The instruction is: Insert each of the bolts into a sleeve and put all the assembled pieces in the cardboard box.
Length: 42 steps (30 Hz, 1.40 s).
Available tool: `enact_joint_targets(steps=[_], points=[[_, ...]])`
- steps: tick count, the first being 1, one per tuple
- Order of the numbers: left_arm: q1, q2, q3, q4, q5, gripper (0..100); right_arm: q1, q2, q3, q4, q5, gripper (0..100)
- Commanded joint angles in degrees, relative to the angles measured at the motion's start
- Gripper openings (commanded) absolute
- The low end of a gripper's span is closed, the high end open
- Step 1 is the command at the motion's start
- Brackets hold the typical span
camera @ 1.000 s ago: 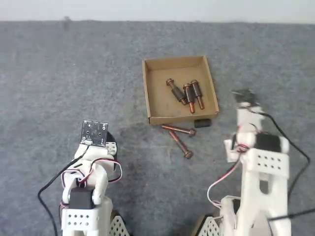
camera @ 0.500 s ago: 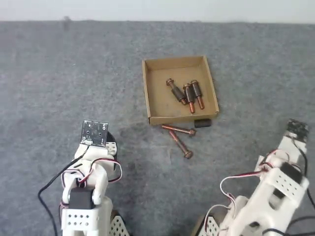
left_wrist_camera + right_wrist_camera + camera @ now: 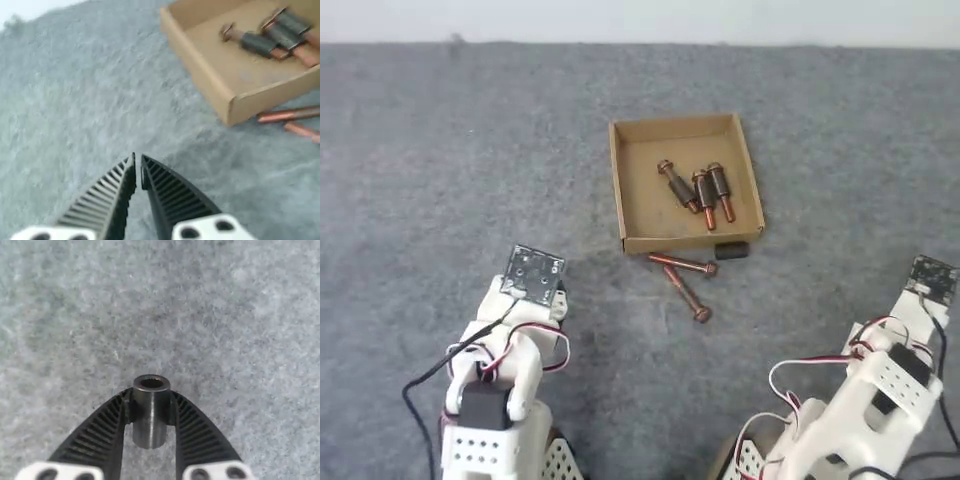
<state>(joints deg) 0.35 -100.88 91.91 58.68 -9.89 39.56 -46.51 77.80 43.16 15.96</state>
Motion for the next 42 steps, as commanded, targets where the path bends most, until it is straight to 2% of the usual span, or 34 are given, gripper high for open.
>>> enact_joint_targets(steps=[1,9,14,18,21,24,30,33,38,42], points=[[2.5,11.7,-10.6,0.4,0.0,2,0.7,-2.1,-0.3,-0.9,-0.4,1.3],[3.1,51.2,-38.6,2.5,0.1,2,0.7,-2.1,-0.3,0.1,-0.2,1.3],[8.0,64.6,-46.8,2.7,-0.2,2,0.7,-2.1,-0.3,0.0,-0.2,1.3],[17.1,69.7,-49.0,2.7,-0.7,2,0.9,-2.1,-0.3,-0.2,-0.2,1.3],[23.8,72.4,-50.2,2.7,-5.0,2,0.9,-2.1,-0.3,-0.3,-0.2,1.3],[27.7,74.5,-50.7,2.7,-10.8,2,0.9,-2.1,-0.3,-0.3,-0.2,1.3],[29.6,77.4,-50.2,2.7,-23.2,2,0.8,-2.1,-0.3,-0.3,-0.2,1.3],[30.6,79.0,-50.2,2.4,-25.0,4,0.7,-2.1,-0.3,-0.3,-0.2,1.3],[32.1,82.4,-50.3,-0.3,-27.0,15,0.7,-2.1,-0.3,-0.3,-0.2,1.3],[32.1,86.9,-50.4,-4.4,-30.4,16,0.7,-2.1,-0.3,-0.3,-0.2,1.3]])
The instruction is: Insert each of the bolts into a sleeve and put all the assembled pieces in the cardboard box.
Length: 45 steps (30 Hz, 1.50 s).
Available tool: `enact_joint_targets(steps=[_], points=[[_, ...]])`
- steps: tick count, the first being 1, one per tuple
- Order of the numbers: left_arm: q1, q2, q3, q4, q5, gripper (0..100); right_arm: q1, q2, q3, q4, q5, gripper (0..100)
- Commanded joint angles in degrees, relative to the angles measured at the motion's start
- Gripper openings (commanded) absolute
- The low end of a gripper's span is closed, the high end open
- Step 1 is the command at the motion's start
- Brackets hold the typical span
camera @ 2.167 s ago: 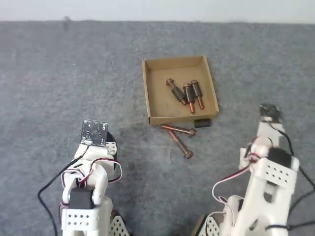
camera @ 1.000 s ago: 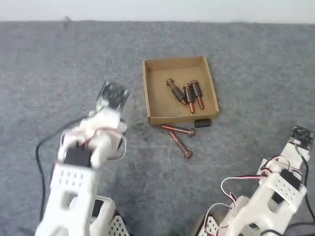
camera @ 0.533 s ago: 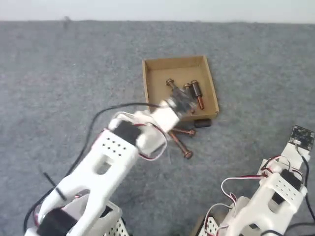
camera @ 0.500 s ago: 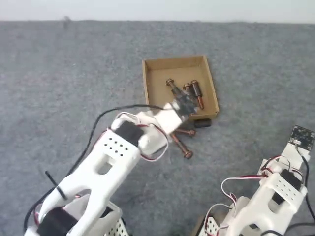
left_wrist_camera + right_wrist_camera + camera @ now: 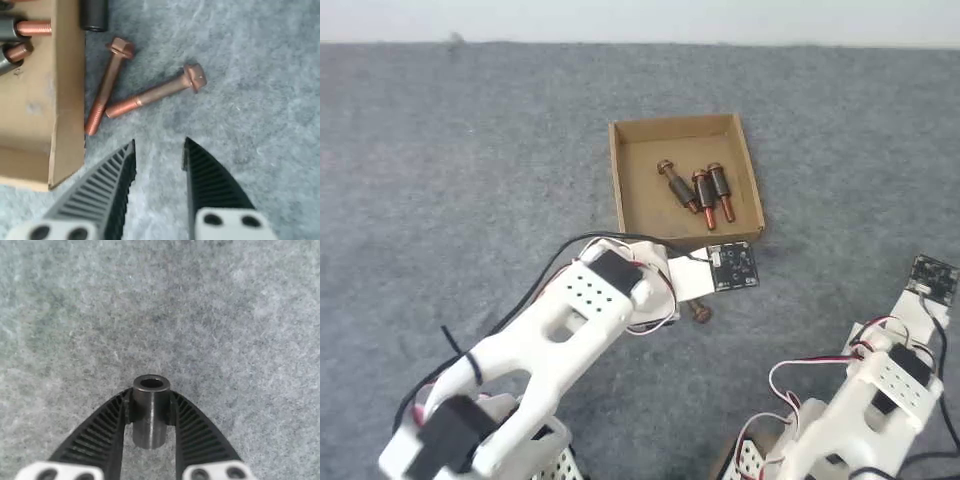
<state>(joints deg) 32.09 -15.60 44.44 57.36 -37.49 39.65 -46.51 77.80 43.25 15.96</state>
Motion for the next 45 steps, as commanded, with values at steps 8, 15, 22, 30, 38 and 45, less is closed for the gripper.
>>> enact_joint_targets(steps=[8,15,22,30,38,45], points=[[0.4,13.5,-9.2,-8.6,-6.6,16,-1.7,-2.5,1.0,-1.1,1.6,1.3],[3.9,19.1,-15.3,-5.2,-7.7,15,-1.8,-2.5,1.0,-1.2,1.8,1.3],[8.9,20.6,-13.3,-4.0,-10.5,13,-1.8,-2.5,1.0,-1.2,1.8,1.3],[9.6,21.5,-14.5,-3.8,-10.7,13,-1.8,-2.5,1.0,-1.2,1.8,1.3],[8.4,29.9,-24.0,3.6,-10.7,13,-1.6,-2.3,1.0,-1.2,1.8,1.3],[8.5,35.0,-30.5,10.7,-10.8,5,-1.5,-2.2,1.0,-1.2,1.8,1.3]])
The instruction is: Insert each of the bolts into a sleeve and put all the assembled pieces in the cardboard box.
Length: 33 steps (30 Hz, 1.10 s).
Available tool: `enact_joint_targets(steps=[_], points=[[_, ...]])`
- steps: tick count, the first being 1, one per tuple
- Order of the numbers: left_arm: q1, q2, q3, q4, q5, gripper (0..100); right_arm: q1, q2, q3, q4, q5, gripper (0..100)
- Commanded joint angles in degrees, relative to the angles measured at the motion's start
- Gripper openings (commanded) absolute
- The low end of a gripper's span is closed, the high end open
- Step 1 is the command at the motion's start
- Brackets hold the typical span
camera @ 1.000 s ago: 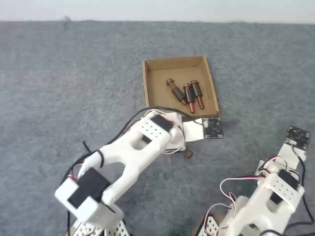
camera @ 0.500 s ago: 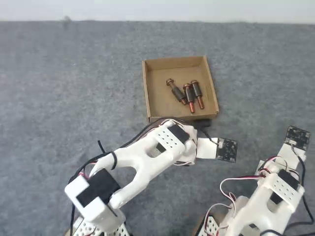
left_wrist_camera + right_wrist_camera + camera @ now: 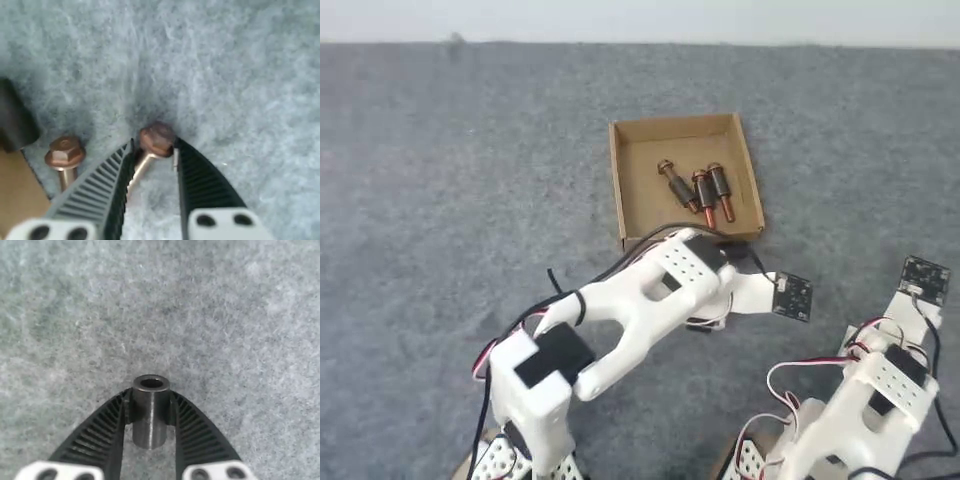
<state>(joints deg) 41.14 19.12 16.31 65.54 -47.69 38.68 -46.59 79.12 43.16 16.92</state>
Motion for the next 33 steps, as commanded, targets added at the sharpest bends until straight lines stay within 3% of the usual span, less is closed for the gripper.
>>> enact_joint_targets(steps=[1,5,15,20,33], points=[[-0.4,0.3,-2.3,2.9,-0.6,5,-0.6,-2.2,-0.4,-1.1,0.9,1.3],[-0.4,0.3,-2.4,3.2,1.1,4,-0.6,-2.2,-0.4,-1.1,0.9,1.3],[-0.3,-0.2,-2.5,3.4,22.9,4,-0.6,-2.1,-0.4,-1.1,0.9,1.3],[-1.0,-8.3,-1.3,5.7,31.6,4,-0.6,-2.1,-0.4,-1.1,0.9,1.3],[-18.5,-27.9,18.4,-6.9,45.9,4,-0.8,-2.1,-0.5,-1.2,0.8,1.3]])
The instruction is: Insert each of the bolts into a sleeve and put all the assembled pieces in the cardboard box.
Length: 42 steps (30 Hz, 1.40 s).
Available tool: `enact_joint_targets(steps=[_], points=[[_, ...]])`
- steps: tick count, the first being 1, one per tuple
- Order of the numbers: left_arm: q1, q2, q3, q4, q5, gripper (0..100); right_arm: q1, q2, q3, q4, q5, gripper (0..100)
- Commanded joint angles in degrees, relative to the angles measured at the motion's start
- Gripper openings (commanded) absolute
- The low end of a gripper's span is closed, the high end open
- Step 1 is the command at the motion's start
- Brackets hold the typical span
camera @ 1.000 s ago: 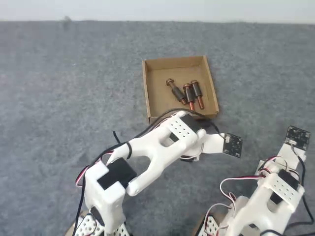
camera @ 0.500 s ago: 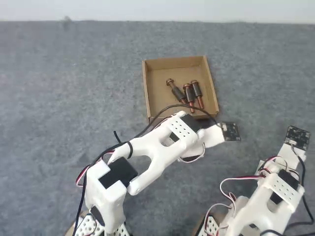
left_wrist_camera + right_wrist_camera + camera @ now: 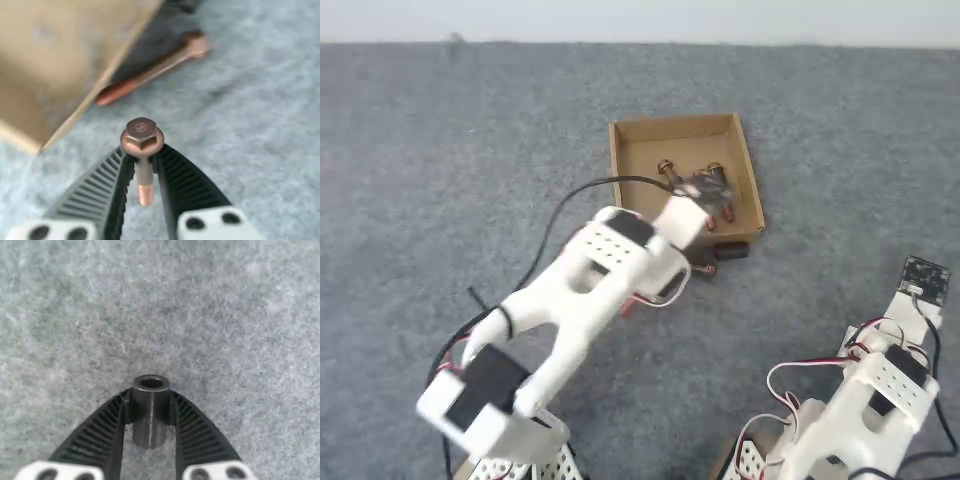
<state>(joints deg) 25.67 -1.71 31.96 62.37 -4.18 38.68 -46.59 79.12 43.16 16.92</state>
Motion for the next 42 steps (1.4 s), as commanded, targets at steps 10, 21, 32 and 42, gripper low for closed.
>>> enact_joint_targets(steps=[10,21,32,42], points=[[-16.4,-25.8,23.8,-11.3,2.8,4,-4.3,-2.4,-0.9,-1.2,1.0,1.3],[-49.2,-40.1,39.4,-14.7,2.9,4,-15.2,-2.0,-10.5,-0.6,1.0,1.3],[-51.5,-53.1,46.4,-15.1,2.9,4,-29.6,-2.0,-17.4,-4.9,1.0,1.3],[-49.8,-55.8,47.8,-14.9,2.9,4,-39.3,-2.0,-17.0,-21.4,1.0,1.7]])
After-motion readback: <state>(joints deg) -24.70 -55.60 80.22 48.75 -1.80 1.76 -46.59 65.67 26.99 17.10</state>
